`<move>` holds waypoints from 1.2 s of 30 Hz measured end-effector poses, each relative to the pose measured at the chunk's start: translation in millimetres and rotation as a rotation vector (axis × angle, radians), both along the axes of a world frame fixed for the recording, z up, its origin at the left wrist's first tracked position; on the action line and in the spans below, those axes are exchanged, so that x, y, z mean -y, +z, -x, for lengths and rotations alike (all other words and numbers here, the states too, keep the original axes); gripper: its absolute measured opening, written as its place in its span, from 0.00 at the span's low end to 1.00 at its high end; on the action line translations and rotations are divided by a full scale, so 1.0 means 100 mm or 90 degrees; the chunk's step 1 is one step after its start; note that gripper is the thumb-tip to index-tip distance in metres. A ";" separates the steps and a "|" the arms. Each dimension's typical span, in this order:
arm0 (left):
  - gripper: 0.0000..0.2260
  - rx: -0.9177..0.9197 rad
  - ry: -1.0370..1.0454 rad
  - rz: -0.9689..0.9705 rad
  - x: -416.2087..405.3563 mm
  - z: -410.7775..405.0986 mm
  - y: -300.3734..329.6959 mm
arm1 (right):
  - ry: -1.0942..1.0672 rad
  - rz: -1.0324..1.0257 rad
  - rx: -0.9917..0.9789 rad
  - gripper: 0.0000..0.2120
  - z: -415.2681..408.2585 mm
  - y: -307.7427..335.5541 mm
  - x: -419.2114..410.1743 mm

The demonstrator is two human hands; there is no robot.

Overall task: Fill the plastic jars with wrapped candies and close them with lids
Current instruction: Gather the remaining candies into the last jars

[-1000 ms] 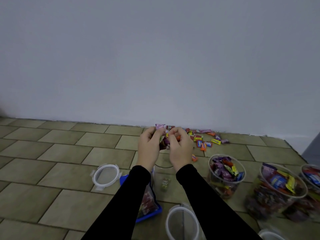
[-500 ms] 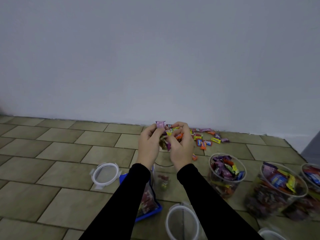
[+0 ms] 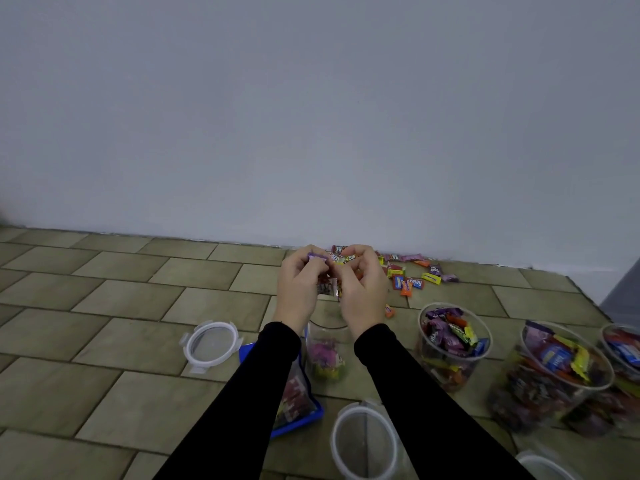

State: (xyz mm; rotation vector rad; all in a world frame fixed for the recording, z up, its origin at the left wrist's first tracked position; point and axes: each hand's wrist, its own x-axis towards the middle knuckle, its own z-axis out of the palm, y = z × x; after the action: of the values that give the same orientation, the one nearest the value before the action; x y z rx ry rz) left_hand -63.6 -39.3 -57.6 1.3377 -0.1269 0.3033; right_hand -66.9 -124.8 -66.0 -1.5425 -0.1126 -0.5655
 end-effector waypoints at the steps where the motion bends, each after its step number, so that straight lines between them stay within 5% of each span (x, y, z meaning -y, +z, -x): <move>1: 0.06 0.007 0.005 -0.004 0.00 0.02 0.01 | 0.003 -0.014 0.008 0.10 0.01 0.00 0.00; 5: 0.11 0.039 0.022 -0.026 0.01 0.07 0.04 | 0.012 -0.060 0.038 0.02 0.00 -0.03 -0.01; 16: 0.10 0.027 0.049 -0.046 0.04 0.13 0.08 | -0.006 -0.058 0.070 0.05 0.00 -0.06 0.01; 25: 0.15 -0.048 0.035 -0.129 -0.20 -0.17 0.24 | -0.070 -0.107 -0.139 0.07 -0.36 0.17 0.21; 31: 0.07 -0.194 0.039 -0.392 -0.44 -0.68 -0.35 | -0.123 -0.141 -0.300 0.08 -0.71 -0.27 0.30; 36: 0.28 -0.266 -0.037 -0.810 -0.51 -0.91 -0.78 | -0.197 0.063 -0.369 0.05 -0.79 -0.73 0.31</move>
State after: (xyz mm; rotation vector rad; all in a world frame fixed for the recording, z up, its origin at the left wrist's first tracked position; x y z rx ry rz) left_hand 26.9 11.9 -135.9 2.6180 0.0128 -0.1763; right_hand 11.6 -155.6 -138.9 -1.7762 0.5555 -0.3350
